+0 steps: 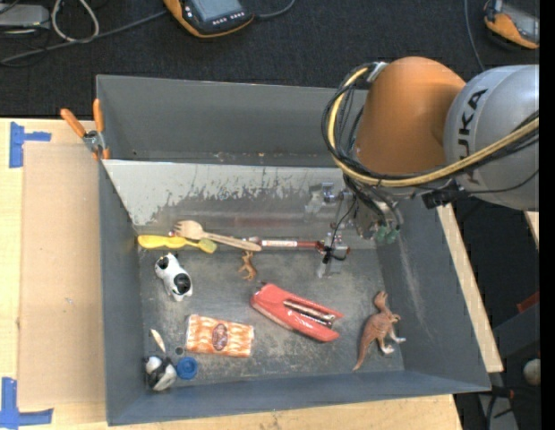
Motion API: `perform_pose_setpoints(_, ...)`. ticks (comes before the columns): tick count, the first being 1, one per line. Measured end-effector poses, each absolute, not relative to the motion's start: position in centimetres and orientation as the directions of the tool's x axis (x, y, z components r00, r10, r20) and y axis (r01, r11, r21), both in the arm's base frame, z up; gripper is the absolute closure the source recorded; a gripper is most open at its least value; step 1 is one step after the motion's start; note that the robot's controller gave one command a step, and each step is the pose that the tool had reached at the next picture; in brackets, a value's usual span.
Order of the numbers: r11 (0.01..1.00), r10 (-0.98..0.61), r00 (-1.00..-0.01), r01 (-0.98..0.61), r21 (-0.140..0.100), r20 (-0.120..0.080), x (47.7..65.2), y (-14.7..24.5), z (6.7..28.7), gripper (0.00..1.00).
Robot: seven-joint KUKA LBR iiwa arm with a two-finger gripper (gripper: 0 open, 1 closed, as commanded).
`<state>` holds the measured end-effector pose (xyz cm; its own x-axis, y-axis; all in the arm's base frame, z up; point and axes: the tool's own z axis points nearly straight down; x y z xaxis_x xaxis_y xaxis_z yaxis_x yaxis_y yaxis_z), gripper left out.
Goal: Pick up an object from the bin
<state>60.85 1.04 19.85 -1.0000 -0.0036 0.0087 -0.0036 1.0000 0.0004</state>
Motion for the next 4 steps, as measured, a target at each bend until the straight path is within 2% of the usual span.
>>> perform_pose_setpoints(1, 1.000, -0.003, -1.000, -0.003, 0.001, 0.000, 61.0, 1.0, 20.3, 0.00)
perform_pose_setpoints(2, 0.998, -0.066, -0.998, -0.066, 0.001, 0.002, 57.4, 0.1, 17.0, 0.00)
perform_pose_setpoints(3, 0.997, -0.074, -0.997, -0.074, 0.001, -0.007, 58.3, 3.4, 10.1, 0.00)
perform_pose_setpoints(4, 0.996, -0.091, -0.996, -0.091, -0.001, -0.003, 55.0, -0.4, 9.2, 1.00)
